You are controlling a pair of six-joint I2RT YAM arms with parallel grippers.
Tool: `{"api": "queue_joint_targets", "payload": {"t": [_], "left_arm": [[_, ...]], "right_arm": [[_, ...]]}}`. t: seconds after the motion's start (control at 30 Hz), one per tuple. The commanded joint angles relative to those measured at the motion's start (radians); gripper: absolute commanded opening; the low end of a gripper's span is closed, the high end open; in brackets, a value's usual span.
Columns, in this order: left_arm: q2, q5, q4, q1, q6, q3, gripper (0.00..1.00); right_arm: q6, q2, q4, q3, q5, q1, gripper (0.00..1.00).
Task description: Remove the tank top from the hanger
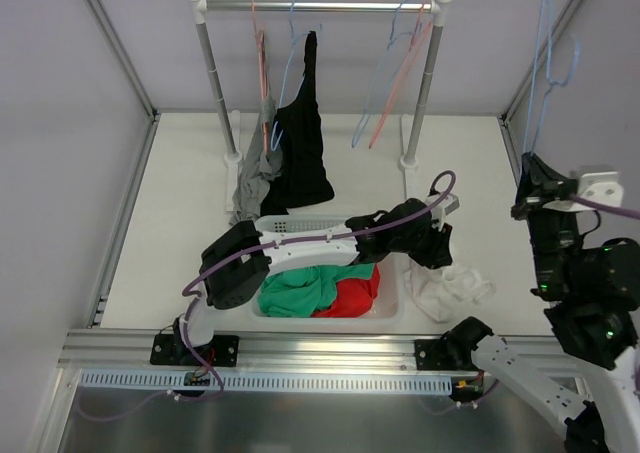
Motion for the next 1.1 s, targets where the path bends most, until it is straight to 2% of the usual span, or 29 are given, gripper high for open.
{"api": "queue_joint_targets", "payload": {"t": [0.0,0.07,0.1,0.23,0.3,0.4,0.57,0.8,0.87,1.07], "left_arm": [[-0.107,-0.104,-0.078,0.003,0.033,0.070,0.55],[-0.170,-0.135,-0.104,0.009,0.056,0.062,0.88],[-0.192,-0.149,-0.136,0.012,0.075,0.056,0.99],[-0.336,-0.221,-0.182,0.013,0.119,-0.008,0.99],[-0.426,-0.319,-0.227,0.013,0.142,-0.040,0.99],[-0.534,-0.465,-0.328,0.032,0.161,-0.071,0.99],[-0.739,-0.493,-0.468,0.107,0.135,-0.170,0.99],[-1.006,-0.479,-0.567,0.153,0.138,-0.309,0.99],[-1.072,-0.484,-0.589,0.155,0.148,-0.335,0.99],[-1.173,-0.542,-0.698,0.155,0.159,-0.384,0.99]], "right_arm": [[0.267,0.048,-0.378,0.243,-0.013,0.003,0.00],[0.373,0.065,-0.464,0.351,-0.051,0.004,0.00],[0.405,0.069,-0.535,0.382,-0.059,0.003,0.00],[0.516,0.118,-0.698,0.503,-0.112,0.004,0.00],[0.554,0.150,-0.731,0.523,-0.160,0.003,0.00],[0.595,0.193,-0.726,0.521,-0.264,0.004,0.00],[0.629,0.261,-0.691,0.503,-0.344,0.003,0.00],[0.626,0.377,-0.607,0.468,-0.313,0.003,0.00],[0.620,0.397,-0.578,0.454,-0.260,0.003,0.00],[0.620,0.411,-0.558,0.452,-0.181,0.001,0.00]]}}
